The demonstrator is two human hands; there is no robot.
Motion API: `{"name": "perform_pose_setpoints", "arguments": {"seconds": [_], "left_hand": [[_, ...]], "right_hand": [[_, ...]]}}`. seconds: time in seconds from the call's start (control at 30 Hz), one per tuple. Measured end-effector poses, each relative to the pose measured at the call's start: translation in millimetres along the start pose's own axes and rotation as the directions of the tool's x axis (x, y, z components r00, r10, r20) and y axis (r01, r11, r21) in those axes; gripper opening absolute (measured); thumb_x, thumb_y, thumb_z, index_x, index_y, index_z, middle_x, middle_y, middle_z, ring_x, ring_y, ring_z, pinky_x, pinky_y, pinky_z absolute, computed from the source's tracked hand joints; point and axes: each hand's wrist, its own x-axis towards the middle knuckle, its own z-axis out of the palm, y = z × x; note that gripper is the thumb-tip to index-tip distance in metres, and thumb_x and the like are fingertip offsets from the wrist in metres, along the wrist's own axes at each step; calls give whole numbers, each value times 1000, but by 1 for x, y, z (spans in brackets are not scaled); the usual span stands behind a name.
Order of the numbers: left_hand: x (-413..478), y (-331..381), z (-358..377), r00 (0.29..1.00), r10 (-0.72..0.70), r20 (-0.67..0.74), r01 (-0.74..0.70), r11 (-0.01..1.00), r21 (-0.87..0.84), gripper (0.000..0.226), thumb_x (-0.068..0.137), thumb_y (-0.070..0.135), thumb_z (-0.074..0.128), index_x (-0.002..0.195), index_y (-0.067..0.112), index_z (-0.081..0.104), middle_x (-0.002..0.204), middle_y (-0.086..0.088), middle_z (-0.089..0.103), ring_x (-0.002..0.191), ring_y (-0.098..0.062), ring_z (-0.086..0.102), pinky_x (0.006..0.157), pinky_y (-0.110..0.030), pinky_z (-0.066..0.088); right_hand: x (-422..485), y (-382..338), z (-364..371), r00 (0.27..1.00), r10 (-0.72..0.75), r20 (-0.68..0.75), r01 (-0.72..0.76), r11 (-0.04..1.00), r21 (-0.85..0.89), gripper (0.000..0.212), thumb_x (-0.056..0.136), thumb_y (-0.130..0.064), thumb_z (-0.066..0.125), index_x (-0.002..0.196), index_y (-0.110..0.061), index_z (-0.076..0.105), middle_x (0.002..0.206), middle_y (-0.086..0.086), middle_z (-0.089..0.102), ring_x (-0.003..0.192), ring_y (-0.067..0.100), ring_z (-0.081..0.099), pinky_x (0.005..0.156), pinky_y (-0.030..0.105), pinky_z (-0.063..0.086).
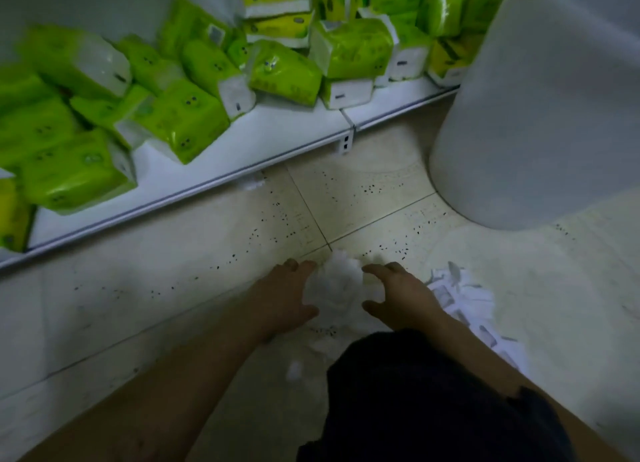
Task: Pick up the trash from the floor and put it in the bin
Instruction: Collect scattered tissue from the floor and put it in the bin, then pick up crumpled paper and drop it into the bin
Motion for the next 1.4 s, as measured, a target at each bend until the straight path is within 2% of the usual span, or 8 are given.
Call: {"name": "perform_pose_setpoints", "arguments": {"seconds": [0.17,0.3,0.47,0.7,0.93,1.1,1.3,1.4], "left_hand": [[-4,-9,55,985,-68,-161,60,997,-53,46,82,31,62,124,22,47,113,-6,59,99,-25,57,80,-39,51],[-9,-15,57,964,-83,-254,52,990,-128,8,85,26,57,87,19,59,87,-2,60,75,-18,57,63,-29,46],[-5,-5,10,965,-57,-256,-46,925,-378,15,80,20,60,70,18,48,65,3,45,56,-10,41,53,-22,35],[-12,39,-97,934,206,-292,-325,829,-455,21,77,16,63,64,21,46,53,7,49,55,-18,53,57,-31,45],[-12,116,-206,773,223,-594,-577,635,-513,16,77,16,70,70,18,56,45,2,55,42,-15,51,52,-30,43],[-13,166,-259,720,249,-647,-622,645,-444,15,78,17,70,72,18,57,66,-16,69,54,-24,59,61,-30,45],[-21,170,-272,710,248,-659,-577,741,-343,10,76,19,71,74,15,62,55,-6,63,50,-20,57,51,-24,38],[-27,154,-265,712,281,-643,-555,787,-270,8,75,19,72,74,17,64,54,-2,60,55,-20,59,54,-26,40]], "right_hand": [[-10,-3,37,999,35,-17,-37,991,-130,82,78,-37,70,146,-22,26,134,9,51,111,26,58,88,36,50],[-20,7,36,988,102,-112,-117,983,-140,49,85,-11,58,133,-18,50,122,6,62,100,20,63,81,28,51],[-33,-7,-10,931,199,-305,-157,975,156,27,78,-1,55,84,-22,71,79,4,72,67,20,63,61,28,50],[-64,-44,-121,886,209,-414,-63,939,339,37,82,3,44,74,-23,70,52,-2,66,41,14,62,45,17,47],[-97,-70,-257,631,372,-681,198,771,605,27,92,-2,44,81,-6,68,75,10,69,58,13,66,50,27,56],[-103,-42,-330,365,413,-834,80,879,470,26,96,-19,44,109,-23,67,95,-2,68,79,17,64,64,25,52],[-87,-20,-329,608,529,-592,-540,822,180,59,89,-18,51,144,-36,36,141,13,46,116,32,51,103,48,40],[-79,-57,-311,646,267,-715,-392,920,-11,55,86,-30,57,139,-31,43,136,10,53,116,28,54,102,40,39]]}}
